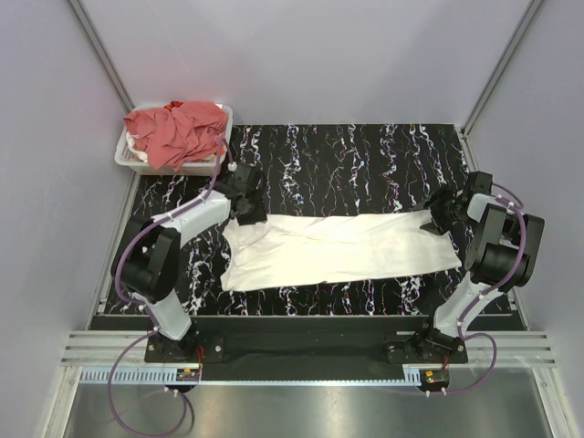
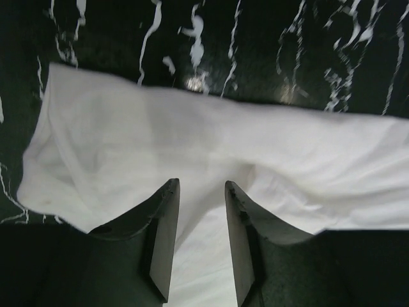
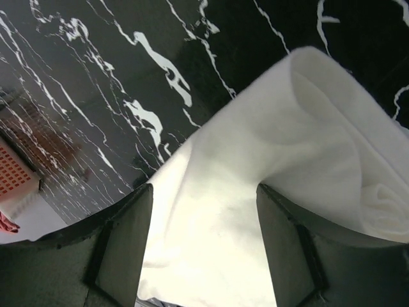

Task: Fold and stack the t-shirts
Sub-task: Fold the tshirt

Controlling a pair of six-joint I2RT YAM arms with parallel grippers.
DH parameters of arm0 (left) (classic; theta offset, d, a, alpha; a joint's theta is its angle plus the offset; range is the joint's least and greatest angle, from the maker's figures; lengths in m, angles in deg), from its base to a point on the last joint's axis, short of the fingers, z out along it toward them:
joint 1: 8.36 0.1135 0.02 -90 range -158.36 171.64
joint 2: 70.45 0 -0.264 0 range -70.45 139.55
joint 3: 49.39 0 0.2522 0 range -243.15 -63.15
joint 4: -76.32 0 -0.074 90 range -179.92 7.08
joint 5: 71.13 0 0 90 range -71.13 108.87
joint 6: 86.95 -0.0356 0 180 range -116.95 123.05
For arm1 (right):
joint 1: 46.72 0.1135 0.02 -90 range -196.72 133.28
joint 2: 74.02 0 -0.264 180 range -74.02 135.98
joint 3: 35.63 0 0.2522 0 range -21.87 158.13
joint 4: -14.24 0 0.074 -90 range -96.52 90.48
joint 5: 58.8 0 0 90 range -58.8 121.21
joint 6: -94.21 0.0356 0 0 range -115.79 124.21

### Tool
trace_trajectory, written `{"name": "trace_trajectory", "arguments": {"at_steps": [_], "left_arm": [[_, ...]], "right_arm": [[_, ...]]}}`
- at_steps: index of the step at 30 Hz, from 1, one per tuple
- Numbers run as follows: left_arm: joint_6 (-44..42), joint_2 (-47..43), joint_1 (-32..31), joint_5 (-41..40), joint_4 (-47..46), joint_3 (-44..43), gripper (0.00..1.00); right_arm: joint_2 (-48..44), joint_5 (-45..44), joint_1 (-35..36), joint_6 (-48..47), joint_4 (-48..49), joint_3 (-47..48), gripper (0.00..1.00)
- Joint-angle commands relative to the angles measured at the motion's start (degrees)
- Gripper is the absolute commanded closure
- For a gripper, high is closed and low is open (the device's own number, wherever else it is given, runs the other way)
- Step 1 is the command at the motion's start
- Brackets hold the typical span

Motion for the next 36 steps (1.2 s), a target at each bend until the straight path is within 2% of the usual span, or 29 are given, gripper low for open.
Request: {"name": "trace_trajectory", "arguments": {"at_steps": [1,2,6,12,16,22,28,33,34,35,36], "left_arm": [[-1.81,2.12,1.23,-2.33,0.57,-7.04,0.59],[-2.07,2.48,1.41,-3.12,1.01,-7.4,0.55],[-3.3,1.34,2.38,-7.43,2.59,-7.41,0.46],[-5.23,4.5,4.84,-8.14,2.95,-7.76,0.45],[-5.94,7.66,5.54,-8.23,2.42,-8.89,0.44],[-6.64,11.44,6.42,-7.88,2.25,-10.75,0.45],[-6.73,12.85,6.77,-7.0,1.72,-10.83,0.54],[-6.73,12.94,6.95,-5.86,1.45,-11.1,0.69],[-6.82,13.03,6.95,-5.68,1.45,-11.18,0.73],[-6.82,13.03,6.95,-5.42,1.37,-11.36,0.79],[-6.82,13.03,7.04,-4.98,1.28,-11.62,0.85]], "right_arm": [[0.03,-1.54,0.01,-2.23,-0.77,4.02,0.28],[0.03,-1.54,-0.08,-2.15,-1.56,4.54,0.28],[-1.11,-4.16,-0.08,-2.32,-3.76,6.91,0.28],[-1.73,-16.55,-0.08,-4.95,-10.61,11.57,0.28],[0.03,-18.06,0.01,-5.75,-11.76,13.42,0.29],[4.59,-20.17,1.94,-6.27,-13.16,18.16,0.36],[8.99,-23.16,3.08,-6.98,-14.4,21.42,0.47],[9.79,-26.15,3.18,-7.24,-15.54,21.51,0.56],[9.53,-26.15,3.18,-7.42,-15.63,21.34,0.58],[9.61,-27.72,3.18,-7.42,-15.63,21.25,0.67],[9.53,-27.91,3.18,-7.42,-15.72,21.33,0.72]]}}
